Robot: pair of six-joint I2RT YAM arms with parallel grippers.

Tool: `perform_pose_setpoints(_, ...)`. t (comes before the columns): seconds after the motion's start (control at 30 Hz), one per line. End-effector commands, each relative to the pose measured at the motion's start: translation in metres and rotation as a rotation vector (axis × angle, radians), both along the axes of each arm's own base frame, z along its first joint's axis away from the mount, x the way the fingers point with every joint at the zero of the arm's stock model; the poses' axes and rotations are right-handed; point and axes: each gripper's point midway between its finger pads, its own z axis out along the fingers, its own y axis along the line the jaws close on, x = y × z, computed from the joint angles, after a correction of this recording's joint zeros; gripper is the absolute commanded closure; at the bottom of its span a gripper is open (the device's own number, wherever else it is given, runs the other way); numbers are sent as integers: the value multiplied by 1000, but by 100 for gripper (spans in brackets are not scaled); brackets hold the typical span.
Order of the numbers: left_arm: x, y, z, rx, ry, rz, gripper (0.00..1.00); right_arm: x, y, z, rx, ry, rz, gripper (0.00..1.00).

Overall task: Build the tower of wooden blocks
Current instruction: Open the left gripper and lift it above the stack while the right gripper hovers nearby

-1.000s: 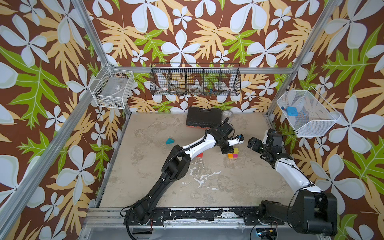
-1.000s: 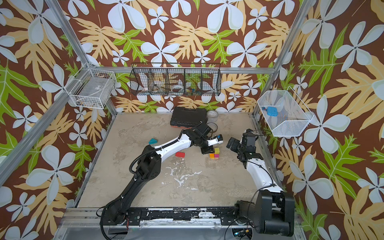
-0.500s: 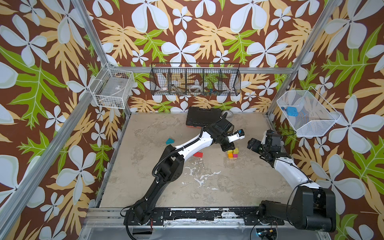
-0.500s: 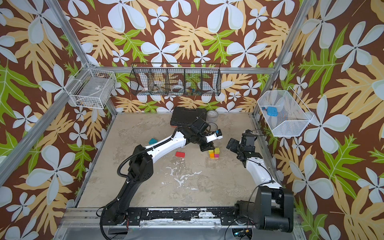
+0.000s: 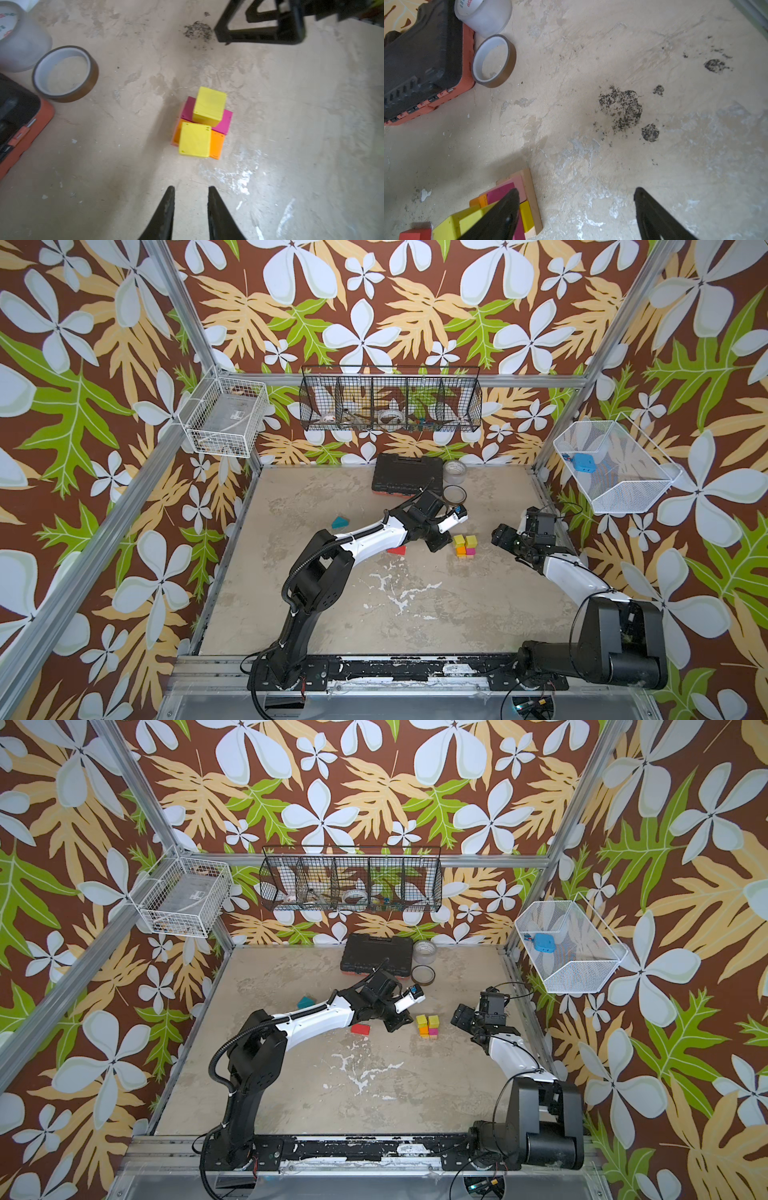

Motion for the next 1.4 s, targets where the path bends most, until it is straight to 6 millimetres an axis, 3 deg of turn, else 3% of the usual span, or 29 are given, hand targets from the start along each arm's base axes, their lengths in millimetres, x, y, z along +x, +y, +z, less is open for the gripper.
perform_pose_setpoints(0.0, 11, -3, -3, -16, -11, 58, 71, 4, 6, -3, 21, -3, 28, 15)
perform_pose_setpoints(0.33, 21, -3, -21, 24, 1, 97, 72, 9, 16, -17, 70, 27, 77, 17)
perform_pose_setpoints(0.67, 18, -14, -24, 4, 50, 61, 73, 13, 22, -28, 98, 55, 101, 22)
perform_pose_setpoints(1.37, 12, -22, -27, -29, 108, 43, 75, 12, 36, -30, 112, 65, 153, 25)
